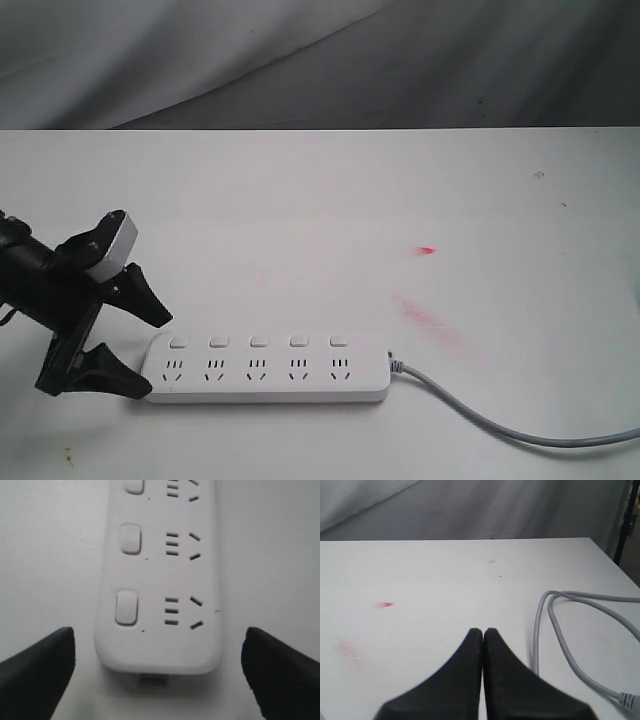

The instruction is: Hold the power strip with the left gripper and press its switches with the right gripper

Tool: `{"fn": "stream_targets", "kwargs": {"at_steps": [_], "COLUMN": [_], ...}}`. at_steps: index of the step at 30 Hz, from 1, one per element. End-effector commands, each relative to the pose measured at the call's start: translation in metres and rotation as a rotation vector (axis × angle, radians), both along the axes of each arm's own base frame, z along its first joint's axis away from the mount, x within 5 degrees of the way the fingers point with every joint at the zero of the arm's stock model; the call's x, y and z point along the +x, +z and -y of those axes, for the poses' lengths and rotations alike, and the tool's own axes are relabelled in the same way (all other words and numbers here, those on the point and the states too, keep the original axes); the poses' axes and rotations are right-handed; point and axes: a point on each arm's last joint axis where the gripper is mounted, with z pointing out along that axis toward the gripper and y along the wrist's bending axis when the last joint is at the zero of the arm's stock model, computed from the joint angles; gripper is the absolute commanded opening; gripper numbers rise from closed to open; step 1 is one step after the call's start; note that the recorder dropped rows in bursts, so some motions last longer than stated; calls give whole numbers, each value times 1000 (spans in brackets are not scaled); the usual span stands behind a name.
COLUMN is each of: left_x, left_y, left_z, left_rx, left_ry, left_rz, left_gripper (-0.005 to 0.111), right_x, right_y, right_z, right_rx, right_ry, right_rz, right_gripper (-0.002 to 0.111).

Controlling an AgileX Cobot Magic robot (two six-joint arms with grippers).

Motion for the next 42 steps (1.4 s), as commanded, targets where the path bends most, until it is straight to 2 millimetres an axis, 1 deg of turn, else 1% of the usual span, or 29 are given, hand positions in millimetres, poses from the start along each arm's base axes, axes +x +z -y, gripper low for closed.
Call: {"fn": "stream_targets", "kwargs": {"at_steps": [1, 5, 8, 11, 17, 26, 34, 36, 40, 42], "left_x": [3, 6, 8, 6, 5, 3, 3, 4, 4, 2], "left_y": [-2, 0, -5, -10, -12, -26, -26, -27, -29, -30], "left_z": [3, 5, 7, 6, 5, 4, 4, 3, 1, 0], "left_rx": [-14, -50, -69, -58, -45, -38, -35, -24, 13, 25], "left_ry": [28, 76, 100, 86, 76, 59, 60, 64, 46, 28], "left_rz": [9, 12, -5, -19, -21, -67, -65, -59, -47, -49], "left_gripper": [84, 84, 84, 84, 84, 84, 84, 81, 62, 56], "right_x": [0, 0, 0, 0, 0, 0, 0, 0, 0, 0], "right_y": [0, 0, 0, 0, 0, 0, 0, 0, 0, 0], "right_z": [0, 0, 0, 0, 0, 0, 0, 0, 0, 0], "right_rx": [4, 4, 4, 4, 4, 4, 4, 4, 4, 4], "right_ry": [-10, -10, -10, -10, -10, -10, -10, -10, -10, -10], "right_rz": [9, 9, 9, 9, 9, 9, 9, 9, 9, 9], "right_gripper": [0, 0, 0, 0, 0, 0, 0, 0, 0, 0]}}
